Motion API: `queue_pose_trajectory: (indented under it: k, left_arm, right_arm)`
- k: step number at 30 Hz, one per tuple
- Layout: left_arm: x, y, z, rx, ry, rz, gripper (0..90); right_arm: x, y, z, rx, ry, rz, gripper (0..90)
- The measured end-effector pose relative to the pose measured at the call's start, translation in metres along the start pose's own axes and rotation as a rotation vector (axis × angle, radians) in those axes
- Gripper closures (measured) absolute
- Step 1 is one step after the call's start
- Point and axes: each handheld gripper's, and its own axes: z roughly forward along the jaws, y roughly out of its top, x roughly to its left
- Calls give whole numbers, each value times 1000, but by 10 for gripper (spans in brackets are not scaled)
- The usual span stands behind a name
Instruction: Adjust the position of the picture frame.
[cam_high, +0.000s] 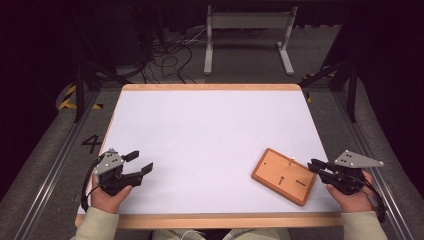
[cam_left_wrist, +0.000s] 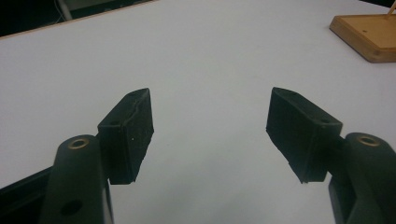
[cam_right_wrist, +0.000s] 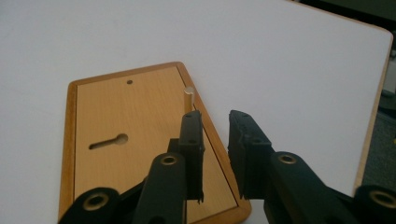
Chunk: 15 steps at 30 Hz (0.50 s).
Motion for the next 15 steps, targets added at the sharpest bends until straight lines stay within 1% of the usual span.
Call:
queue_pose_trajectory:
  k: [4,6,8,10,11,12,13,14,15]
  left_arm:
    - [1,0,0,2,0,-6,322]
    - [1,0,0,1,2,-1,322]
    - [1,0,1,3,2,-4,322]
    - [1,1,2,3,0,-5,322]
    - [1,1,2,3,0,-5,322]
    - [1,1,2,4,0,-3,322]
    - [2,1,2,5,1,0,322]
    - [2,1,3,6,0,-3,322]
    - [2,1,3,5,0,0,322]
  right_arm:
    - [-6,-2,-4,19,-20,30,822]
    - [-7,-3,-3,46,-25,45,862]
    - [-8,-3,-3,81,-23,44,900]
    - [-7,-1,-3,108,-30,33,900]
    - [-7,-1,-3,108,-30,33,900]
    - [-6,0,-4,136,-35,29,900]
    - [-5,2,-5,181,-56,21,900]
    - [-5,2,-5,181,-56,21,900]
    - [-4,3,-4,202,-59,19,900]
